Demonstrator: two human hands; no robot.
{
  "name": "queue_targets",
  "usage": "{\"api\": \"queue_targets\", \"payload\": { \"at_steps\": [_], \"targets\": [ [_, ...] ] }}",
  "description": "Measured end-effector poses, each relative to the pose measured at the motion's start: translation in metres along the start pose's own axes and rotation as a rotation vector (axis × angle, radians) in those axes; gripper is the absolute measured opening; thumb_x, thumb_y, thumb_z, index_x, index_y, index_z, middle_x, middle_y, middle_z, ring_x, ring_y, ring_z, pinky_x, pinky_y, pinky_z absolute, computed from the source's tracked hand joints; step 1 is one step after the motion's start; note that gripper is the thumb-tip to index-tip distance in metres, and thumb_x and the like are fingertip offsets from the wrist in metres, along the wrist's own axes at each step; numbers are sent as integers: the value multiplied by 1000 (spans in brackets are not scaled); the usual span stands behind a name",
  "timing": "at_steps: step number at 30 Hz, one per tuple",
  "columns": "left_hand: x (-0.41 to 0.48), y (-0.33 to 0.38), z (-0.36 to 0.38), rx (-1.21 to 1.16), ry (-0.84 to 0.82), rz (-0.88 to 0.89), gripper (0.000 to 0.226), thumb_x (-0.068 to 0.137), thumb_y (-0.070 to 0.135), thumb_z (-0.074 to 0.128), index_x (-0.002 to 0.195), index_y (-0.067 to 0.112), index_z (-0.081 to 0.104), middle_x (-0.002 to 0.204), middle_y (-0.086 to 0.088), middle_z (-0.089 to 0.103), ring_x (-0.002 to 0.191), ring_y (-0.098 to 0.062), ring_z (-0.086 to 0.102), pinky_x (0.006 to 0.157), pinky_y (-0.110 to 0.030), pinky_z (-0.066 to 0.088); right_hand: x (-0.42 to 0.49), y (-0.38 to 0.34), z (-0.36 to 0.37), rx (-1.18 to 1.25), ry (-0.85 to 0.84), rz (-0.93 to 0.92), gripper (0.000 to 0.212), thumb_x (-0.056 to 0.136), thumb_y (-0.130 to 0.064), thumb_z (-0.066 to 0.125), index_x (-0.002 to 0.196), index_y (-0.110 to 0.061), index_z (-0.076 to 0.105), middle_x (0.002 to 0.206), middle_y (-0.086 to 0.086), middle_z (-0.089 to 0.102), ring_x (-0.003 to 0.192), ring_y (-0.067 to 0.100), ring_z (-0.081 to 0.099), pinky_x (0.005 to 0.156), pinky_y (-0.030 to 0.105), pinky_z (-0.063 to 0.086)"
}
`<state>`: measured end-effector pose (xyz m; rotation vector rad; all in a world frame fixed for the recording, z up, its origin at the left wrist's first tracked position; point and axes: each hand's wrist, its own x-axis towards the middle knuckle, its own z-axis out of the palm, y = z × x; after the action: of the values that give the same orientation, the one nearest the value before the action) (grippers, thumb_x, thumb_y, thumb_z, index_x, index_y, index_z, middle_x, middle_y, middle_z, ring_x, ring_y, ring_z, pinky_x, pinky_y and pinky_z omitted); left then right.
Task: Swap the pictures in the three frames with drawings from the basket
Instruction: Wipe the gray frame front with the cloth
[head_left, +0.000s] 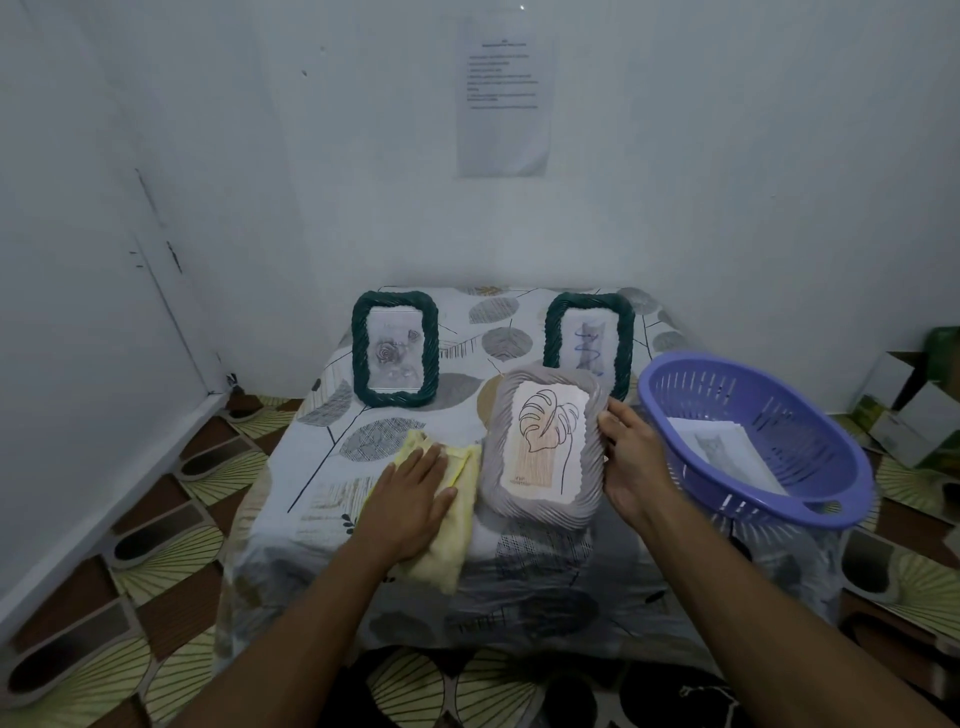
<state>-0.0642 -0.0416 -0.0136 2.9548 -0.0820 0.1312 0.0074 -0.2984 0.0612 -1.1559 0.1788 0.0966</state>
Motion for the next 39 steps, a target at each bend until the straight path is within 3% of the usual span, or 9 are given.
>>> {"api": "queue_targets", "payload": {
  "at_steps": [8, 11, 13, 15, 19, 23, 30, 36, 39],
  "targets": [
    [3, -72, -15, 12, -12, -130, 93, 78, 66, -4, 150, 13, 23, 160, -6, 13, 147, -24, 13, 118, -45, 17, -8, 4, 17, -41, -66, 6, 31, 99, -4, 43, 124, -10, 60, 113, 12, 69, 88, 22, 64, 72, 35, 53],
    [4, -73, -20, 43, -31, -161, 66, 97, 52, 21, 149, 13, 25, 160, -6, 15, 146, -25, 16, 115, -46, 19, -11, 1, 24, -60, -114, -15, 30, 99, -4, 43, 120, -10, 63, 107, 8, 70, 86, 20, 64, 69, 33, 52],
    [11, -61, -26, 32, 90, -140, 55, 97, 40, 38, 142, 9, 38, 153, -12, 31, 140, -29, 29, 111, -46, 26, -10, 0, 27, -54, -130, -19, 30, 99, -4, 43, 118, -13, 64, 106, 6, 71, 86, 19, 64, 70, 32, 52],
    [20, -32, -37, -245, 252, -132, 42, 93, 28, 50, 129, 6, 53, 133, -15, 53, 122, -30, 48, 103, -40, 36, -8, 0, 29, -43, -144, -20, 30, 99, -4, 43, 118, -13, 64, 106, 6, 71, 87, 18, 65, 74, 32, 52],
    [36, 40, -60, -1192, 125, -259, 21, 96, 20, 47, 101, 9, 64, 99, -13, 69, 91, -27, 65, 86, -43, 51, -5, -2, 30, -55, -167, -29, 28, 100, -6, 42, 118, -12, 63, 105, 4, 71, 88, 17, 65, 75, 32, 52],
    [48, 63, -62, -1586, 115, -371, 27, 98, 21, 44, 99, 2, 63, 88, -9, 71, 83, -21, 66, 80, -37, 52, 0, -5, 23, -38, -162, -14, 29, 100, -8, 42, 120, -14, 63, 109, 6, 70, 89, 19, 63, 76, 36, 51],
    [52, 58, -63, -1675, 136, -339, 21, 99, 14, 42, 94, 5, 61, 88, -13, 66, 83, -23, 63, 81, -36, 51, 3, -3, 16, -151, -240, 30, 22, 101, -20, 42, 107, -14, 63, 97, 6, 66, 84, 22, 55, 71, 38, 43],
    [58, 54, -66, -1601, 120, -284, 26, 99, 15, 40, 76, 15, 49, 78, -7, 57, 74, -15, 54, 68, -30, 43, 21, -21, 31, -267, -258, -45, 27, 102, -27, 43, 110, -8, 60, 101, 12, 66, 92, 29, 59, 83, 48, 46],
    [66, 49, -66, -1640, 122, -249, 21, 100, 15, 40, 83, 11, 52, 87, -10, 59, 82, -18, 57, 75, -32, 45, 33, -27, 36, -260, -303, -28, 27, 101, -25, 44, 108, -1, 54, 101, 13, 62, 93, 29, 57, 84, 48, 45]
  ]
}}
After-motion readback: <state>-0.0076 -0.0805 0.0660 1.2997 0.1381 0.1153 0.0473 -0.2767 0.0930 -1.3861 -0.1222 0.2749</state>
